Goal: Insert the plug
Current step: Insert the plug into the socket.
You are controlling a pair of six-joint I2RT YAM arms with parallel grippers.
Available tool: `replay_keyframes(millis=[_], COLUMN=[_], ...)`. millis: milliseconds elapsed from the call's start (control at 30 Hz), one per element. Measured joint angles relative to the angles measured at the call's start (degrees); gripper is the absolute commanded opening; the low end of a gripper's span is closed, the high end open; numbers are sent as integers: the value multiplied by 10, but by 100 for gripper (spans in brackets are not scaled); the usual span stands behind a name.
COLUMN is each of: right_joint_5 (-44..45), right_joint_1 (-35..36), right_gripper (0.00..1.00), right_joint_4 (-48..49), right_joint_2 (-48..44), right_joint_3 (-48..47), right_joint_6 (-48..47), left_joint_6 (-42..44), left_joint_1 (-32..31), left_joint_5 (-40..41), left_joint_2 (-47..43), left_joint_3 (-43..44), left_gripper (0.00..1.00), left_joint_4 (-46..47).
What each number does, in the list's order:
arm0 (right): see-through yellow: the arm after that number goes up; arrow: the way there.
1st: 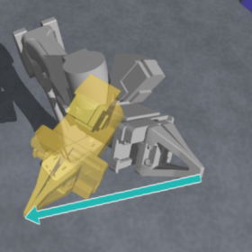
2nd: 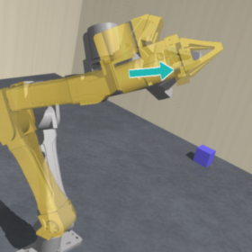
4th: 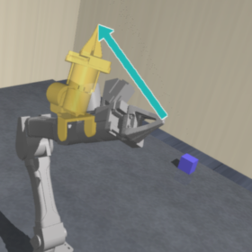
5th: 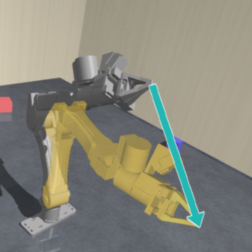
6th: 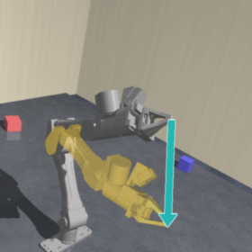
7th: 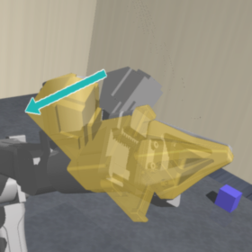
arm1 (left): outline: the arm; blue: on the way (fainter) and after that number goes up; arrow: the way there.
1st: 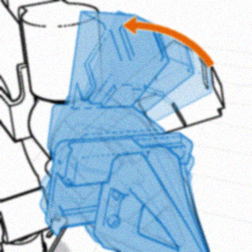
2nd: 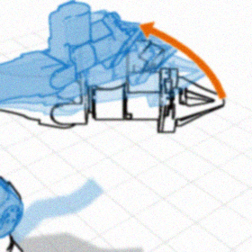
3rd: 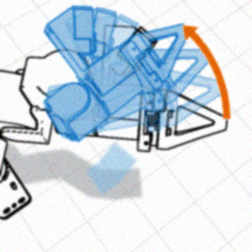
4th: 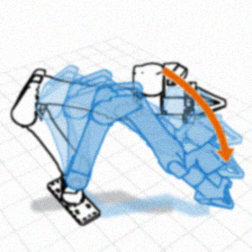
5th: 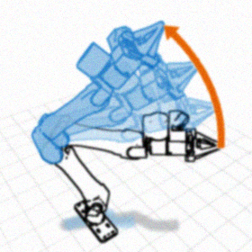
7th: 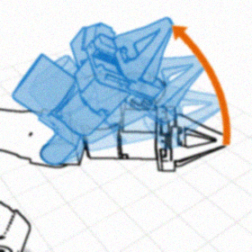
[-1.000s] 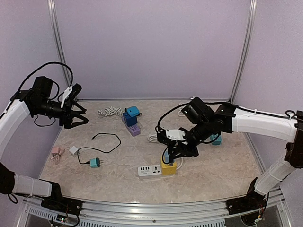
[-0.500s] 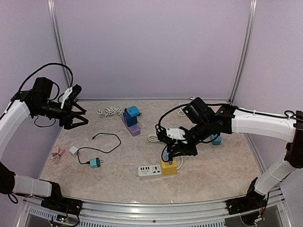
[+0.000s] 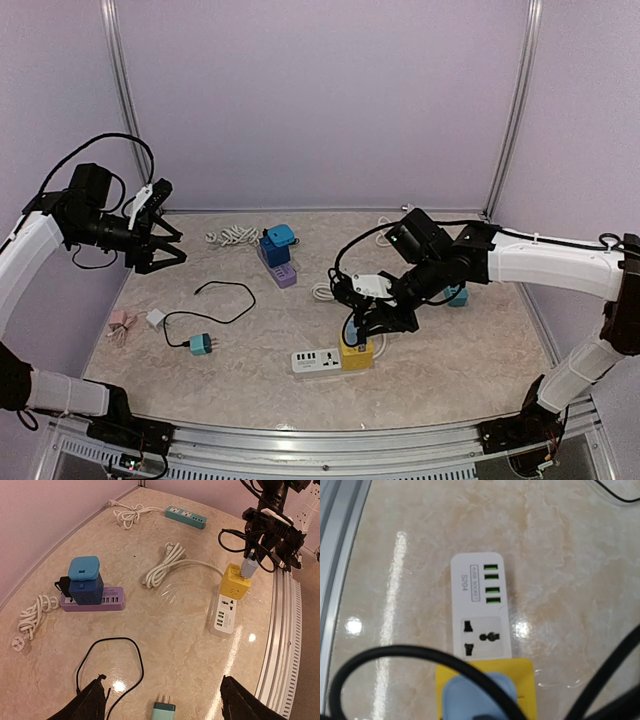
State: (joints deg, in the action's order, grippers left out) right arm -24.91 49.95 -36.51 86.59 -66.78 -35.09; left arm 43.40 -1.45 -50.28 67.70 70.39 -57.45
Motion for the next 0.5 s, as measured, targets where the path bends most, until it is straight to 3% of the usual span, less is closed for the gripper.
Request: replay_keyframes(millis=[500], right_joint_5=[6], right_joint_1=[0], right_gripper=[0], right_joint_4=[8], right_joint_2=[2], right_joint_3=[3], right_joint_6=[-2], left_joint_6=[0], left_joint_1=[0], left_joint_5=[0], left_joint_2=[0], left_joint_3=[0], left_gripper=[76], left_joint_4=[0])
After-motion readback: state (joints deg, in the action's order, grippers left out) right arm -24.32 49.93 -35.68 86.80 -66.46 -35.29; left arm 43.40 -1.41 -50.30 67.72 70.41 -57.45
